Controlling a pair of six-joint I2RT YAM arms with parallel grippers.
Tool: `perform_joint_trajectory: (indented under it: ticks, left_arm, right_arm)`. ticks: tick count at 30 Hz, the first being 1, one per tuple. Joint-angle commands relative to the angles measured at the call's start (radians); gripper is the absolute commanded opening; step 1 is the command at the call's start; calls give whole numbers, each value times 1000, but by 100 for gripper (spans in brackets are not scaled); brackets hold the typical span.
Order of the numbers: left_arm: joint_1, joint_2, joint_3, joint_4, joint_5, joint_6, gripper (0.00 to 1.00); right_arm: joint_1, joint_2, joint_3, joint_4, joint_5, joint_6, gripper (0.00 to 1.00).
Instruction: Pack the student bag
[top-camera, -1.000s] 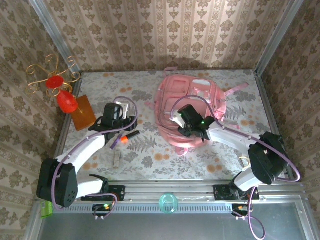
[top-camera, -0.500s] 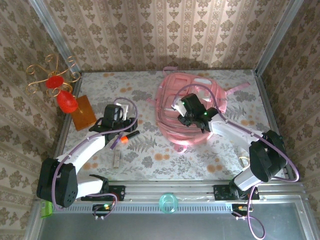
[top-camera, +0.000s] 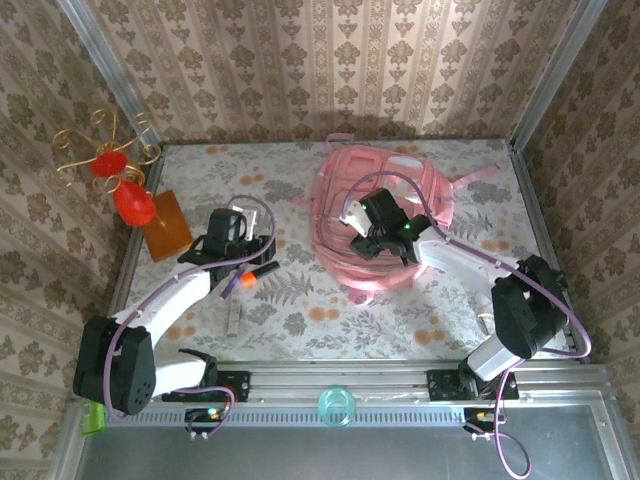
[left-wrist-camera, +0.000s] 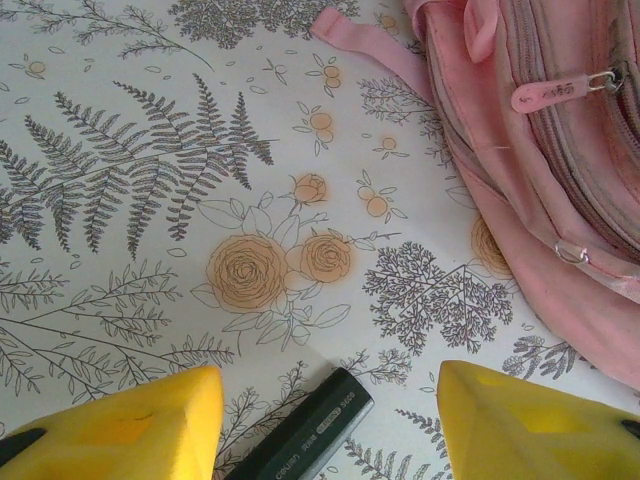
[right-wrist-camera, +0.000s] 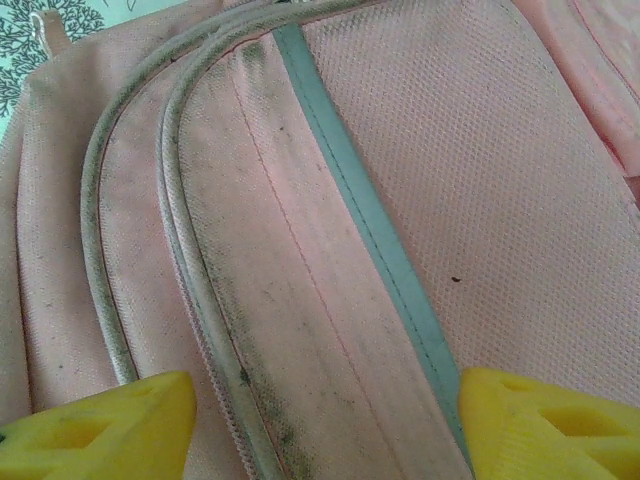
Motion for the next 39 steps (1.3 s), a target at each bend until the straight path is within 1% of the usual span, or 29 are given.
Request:
perform_joint_trajectory:
  ticks: [1, 4, 6, 8, 10, 13, 17, 21, 25, 27, 30, 34, 37, 39]
  left_arm:
    - [8, -13, -6, -15, 15, 0, 59]
    - [8, -15, -6, -17, 17, 2, 59]
    - [9, -17, -7, -21, 17, 4, 59]
    - [8, -19, -7, -22, 14, 4, 59]
    - [9, -20, -8, -23, 16, 4, 59]
    - [8, -18, -6, -21, 18, 4, 59]
    - [8, -17, -8, -20, 21, 2, 59]
    - [8, -17, -9, -22, 20, 4, 59]
    - [8, -12, -7, -22, 21, 7, 59]
    - [9, -13, -6, -23, 22, 8, 59]
    - [8, -12, -4, -26, 20, 11, 60]
    - [8, -13, -1, -41, -3, 7, 60]
    - [12, -18, 7, -102, -77, -13, 62]
    - [19, -11, 9, -143, -104, -22, 65]
  right_arm:
    - [-4, 34, 6, -24, 11, -35, 70]
    - [-9, 58, 19, -14, 51, -43, 62]
    - [-9, 63, 19, 2, 61, -53, 59]
    - [-11, 56, 18, 19, 65, -51, 53]
    - [-11, 38, 24, 26, 38, -38, 46]
    - [-18, 11, 39, 31, -11, -16, 41]
    - [-39, 23, 69, 5, -1, -8, 30]
    - [-50, 34, 92, -21, 5, 4, 29]
    - [-63, 52, 117, -45, -32, 28, 37]
    - [-66, 66, 130, -60, -28, 25, 36]
    - [-67, 83, 144, -62, -20, 23, 27]
    - [-64, 71, 166, -71, -23, 31, 8]
    - [-42, 31, 193, -96, -63, 58, 1]
    - [-35, 1, 207, -101, -131, 90, 0]
